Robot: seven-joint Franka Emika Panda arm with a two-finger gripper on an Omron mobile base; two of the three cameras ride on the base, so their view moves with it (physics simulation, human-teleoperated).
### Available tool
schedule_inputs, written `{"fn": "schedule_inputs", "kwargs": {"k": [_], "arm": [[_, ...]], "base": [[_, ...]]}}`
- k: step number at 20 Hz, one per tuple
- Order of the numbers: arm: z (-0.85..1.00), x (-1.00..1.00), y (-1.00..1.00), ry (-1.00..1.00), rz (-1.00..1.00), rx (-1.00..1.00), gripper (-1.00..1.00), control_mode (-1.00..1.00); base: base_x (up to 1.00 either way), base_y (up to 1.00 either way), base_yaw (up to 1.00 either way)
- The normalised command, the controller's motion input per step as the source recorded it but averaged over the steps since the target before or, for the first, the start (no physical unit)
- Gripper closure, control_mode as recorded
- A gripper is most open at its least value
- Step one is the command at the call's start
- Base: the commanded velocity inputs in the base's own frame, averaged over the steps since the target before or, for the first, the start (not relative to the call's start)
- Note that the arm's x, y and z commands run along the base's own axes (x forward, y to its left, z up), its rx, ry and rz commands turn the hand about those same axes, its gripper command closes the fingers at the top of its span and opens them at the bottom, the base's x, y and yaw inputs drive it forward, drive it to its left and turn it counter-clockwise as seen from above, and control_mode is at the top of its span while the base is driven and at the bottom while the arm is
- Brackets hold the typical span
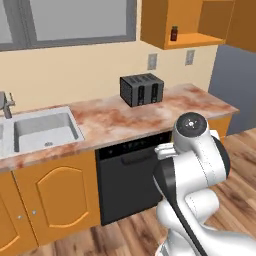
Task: Collect the paprika, ketchup, and shaker from the cabinet and place them next to the stove.
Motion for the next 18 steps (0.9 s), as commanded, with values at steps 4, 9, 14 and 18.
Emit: {"fn": "schedule_inputs", "kwargs": {"k": [4,9,14,18], "arm": [[0.0,0.0,0.0,0.0,0.0,0.0,-1.0,1.0],[0.0,0.0,0.0,0.0,0.0,0.0,-1.0,1.0],[0.0,0.0,0.0,0.0,0.0,0.0,-1.0,1.0],[0.0,0.0,0.0,0.0,0.0,0.0,-1.0,1.0]], "base": [[0.74,-0.05,-0.43],[0.78,-0.13,-0.35],[0.72,-0.38,-0.16],[0.66,-0.58,0.0]]}}
